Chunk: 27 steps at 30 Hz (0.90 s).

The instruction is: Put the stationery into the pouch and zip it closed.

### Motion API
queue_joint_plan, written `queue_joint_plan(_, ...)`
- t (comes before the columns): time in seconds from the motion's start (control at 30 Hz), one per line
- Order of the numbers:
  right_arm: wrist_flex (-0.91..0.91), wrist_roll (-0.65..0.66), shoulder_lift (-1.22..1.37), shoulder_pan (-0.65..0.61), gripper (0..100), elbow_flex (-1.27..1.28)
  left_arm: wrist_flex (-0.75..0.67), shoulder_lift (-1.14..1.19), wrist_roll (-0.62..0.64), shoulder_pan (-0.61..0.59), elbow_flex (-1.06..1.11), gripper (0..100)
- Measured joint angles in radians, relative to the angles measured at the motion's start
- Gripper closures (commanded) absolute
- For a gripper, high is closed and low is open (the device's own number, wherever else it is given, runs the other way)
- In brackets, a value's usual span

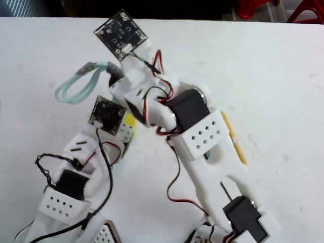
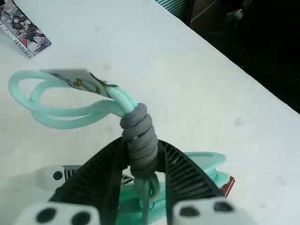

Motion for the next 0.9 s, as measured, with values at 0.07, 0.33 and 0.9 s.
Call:
queue_joint_plan(0.07,0.0,0.0,0.0,0.0,98.1,0.005,0.04,-0.002,-0.002,-0.002,-0.008,80)
queue_joint_plan(0.33,-0.054,0.002,-0.002,0.0,98.1,-0.002,0.196,0.0,-0.002,-0.014,-0.078,79)
queue_joint_plan(0.9,-0.048,0.002,0.011,0.043,98.1,-0.072,0.249,-0.388,0.009,0.032,-0.017,77)
